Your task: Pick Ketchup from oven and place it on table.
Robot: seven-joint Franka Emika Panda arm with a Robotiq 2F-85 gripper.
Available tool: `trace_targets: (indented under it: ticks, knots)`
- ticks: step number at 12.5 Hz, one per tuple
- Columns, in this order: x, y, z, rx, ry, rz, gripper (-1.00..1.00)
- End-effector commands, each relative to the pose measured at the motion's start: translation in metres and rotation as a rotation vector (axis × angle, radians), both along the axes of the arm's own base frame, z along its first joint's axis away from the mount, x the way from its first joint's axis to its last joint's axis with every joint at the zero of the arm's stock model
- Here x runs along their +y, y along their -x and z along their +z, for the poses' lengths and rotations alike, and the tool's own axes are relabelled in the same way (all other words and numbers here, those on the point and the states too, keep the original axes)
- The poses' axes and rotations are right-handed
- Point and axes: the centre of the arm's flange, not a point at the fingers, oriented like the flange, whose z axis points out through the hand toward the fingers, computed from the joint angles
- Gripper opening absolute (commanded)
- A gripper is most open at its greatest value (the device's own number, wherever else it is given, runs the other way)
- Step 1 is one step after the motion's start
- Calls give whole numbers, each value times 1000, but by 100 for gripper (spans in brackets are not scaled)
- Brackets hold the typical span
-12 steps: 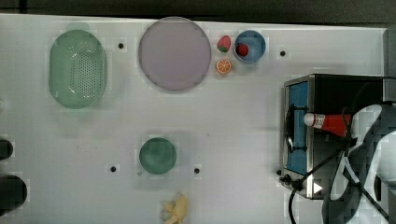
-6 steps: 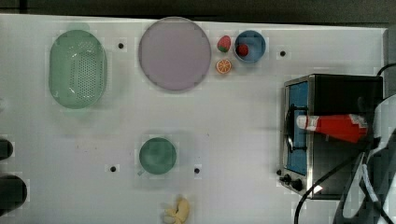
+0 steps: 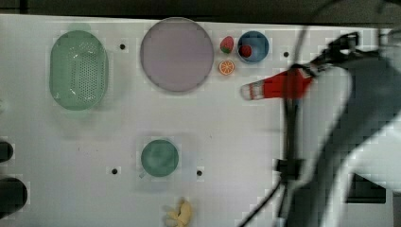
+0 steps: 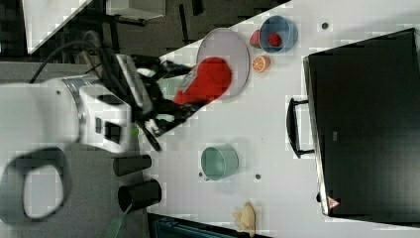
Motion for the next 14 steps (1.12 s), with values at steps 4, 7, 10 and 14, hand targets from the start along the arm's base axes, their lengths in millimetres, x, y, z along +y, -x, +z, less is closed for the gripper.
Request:
trace_targets:
  ticks: [4, 7, 10, 14]
  knots:
    - [175, -33, -95, 176, -40, 338, 27]
    - [178, -20, -175, 185, 31, 360, 27]
    - [185, 7, -253, 171, 44, 360, 27]
    - [188, 35, -321, 154, 77, 362, 26]
